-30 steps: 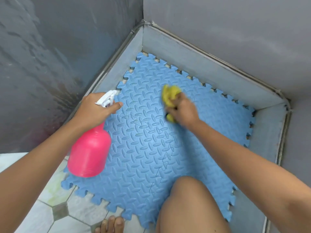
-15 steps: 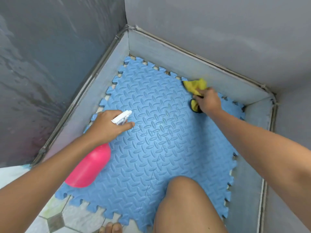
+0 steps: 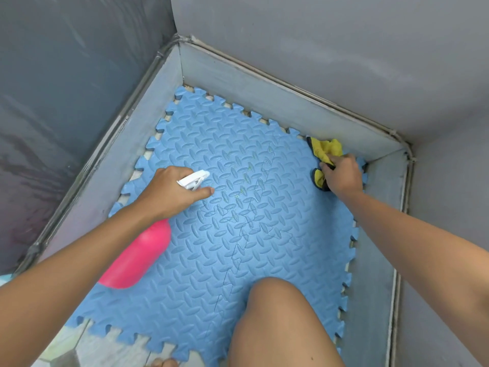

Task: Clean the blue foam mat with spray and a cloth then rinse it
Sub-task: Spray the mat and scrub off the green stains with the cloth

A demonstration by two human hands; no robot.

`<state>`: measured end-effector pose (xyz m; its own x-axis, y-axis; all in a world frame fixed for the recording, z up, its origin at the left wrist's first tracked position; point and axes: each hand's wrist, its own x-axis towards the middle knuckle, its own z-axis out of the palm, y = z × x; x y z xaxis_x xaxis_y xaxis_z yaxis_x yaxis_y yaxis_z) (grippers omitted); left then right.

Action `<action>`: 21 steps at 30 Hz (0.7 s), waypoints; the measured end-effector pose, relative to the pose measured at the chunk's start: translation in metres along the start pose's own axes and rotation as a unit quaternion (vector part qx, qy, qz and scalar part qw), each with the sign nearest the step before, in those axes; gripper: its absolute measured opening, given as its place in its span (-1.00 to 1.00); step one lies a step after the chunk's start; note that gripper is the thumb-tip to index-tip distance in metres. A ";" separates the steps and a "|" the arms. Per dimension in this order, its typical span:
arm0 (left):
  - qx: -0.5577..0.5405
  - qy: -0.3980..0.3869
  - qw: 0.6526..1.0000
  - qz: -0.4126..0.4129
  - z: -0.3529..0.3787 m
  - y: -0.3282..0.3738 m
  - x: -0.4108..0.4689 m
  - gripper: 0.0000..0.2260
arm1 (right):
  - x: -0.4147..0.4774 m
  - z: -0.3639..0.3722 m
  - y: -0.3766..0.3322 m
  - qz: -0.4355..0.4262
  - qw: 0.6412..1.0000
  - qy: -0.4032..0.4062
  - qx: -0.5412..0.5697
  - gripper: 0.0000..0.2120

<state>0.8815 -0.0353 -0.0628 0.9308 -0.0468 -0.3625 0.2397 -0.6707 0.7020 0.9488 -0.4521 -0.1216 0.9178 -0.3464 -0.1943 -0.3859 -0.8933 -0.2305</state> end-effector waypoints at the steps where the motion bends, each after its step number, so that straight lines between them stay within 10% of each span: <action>1: -0.003 -0.018 1.000 0.011 0.002 0.005 0.002 -0.52 | 0.002 -0.002 0.004 0.005 1.000 0.002 0.003 -0.62; 13: 0.037 -0.085 0.995 0.023 -0.003 0.003 0.001 -0.59 | 0.000 0.009 -0.029 0.021 0.998 0.056 0.028 -0.65; 21: -0.030 0.055 0.997 -0.042 -0.023 -0.013 0.014 -0.63 | -0.041 0.038 -0.079 -0.143 0.989 0.024 0.039 -0.64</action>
<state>0.8972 -0.0100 -0.0631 0.9305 0.0924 -0.3544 0.3318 -0.6224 0.7089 0.9378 -0.3563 -0.1319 0.9931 -0.0973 -0.0653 -0.1139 -0.9326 -0.3425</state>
